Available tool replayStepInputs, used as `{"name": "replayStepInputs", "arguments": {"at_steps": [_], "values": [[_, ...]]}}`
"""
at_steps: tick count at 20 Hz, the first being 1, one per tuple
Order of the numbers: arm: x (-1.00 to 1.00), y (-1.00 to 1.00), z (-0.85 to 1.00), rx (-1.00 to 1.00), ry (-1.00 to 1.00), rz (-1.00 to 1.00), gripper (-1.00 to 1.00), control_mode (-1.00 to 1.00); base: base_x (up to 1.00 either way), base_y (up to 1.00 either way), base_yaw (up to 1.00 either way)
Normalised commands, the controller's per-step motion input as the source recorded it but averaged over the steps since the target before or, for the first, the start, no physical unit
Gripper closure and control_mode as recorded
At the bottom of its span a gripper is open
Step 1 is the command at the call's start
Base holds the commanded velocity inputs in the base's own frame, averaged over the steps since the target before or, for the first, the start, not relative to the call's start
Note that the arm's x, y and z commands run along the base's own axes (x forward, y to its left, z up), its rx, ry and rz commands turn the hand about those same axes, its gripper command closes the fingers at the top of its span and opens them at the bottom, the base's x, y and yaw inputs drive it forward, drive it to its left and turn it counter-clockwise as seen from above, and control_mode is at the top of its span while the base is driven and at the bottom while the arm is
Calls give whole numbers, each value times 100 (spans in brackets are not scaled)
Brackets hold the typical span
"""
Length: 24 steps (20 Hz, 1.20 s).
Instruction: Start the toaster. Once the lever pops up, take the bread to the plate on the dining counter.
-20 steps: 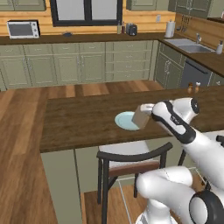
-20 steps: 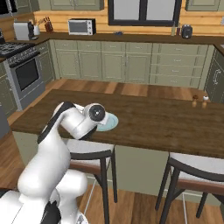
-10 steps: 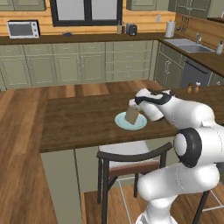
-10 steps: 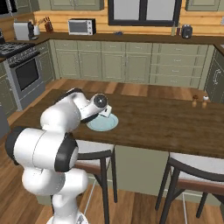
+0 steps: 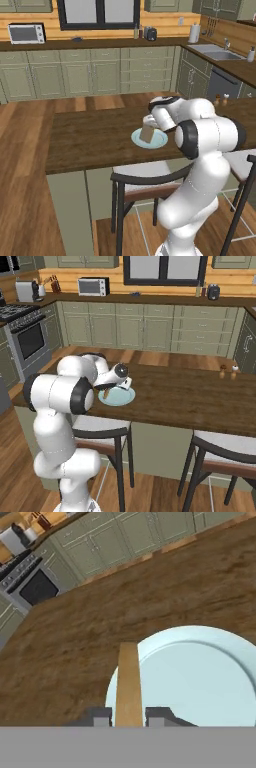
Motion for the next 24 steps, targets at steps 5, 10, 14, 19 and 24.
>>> {"name": "replayStepInputs", "arguments": {"at_steps": [5, 10, 14, 19, 24], "values": [[32, -7, -57, -3, -4, 10, 100, -100, 0, 0, 0], [62, -12, -27, 0, -4, 9, 100, -100, 0, 0, 0], [-23, 0, -31, -5, -5, 8, -100, -100, 0, 0, 0], [-52, 1, -2, -10, -17, 4, -100, -100, 0, 0, 0], [0, -2, 0, -11, -5, 0, -100, -100, 0, 0, 0]]}}
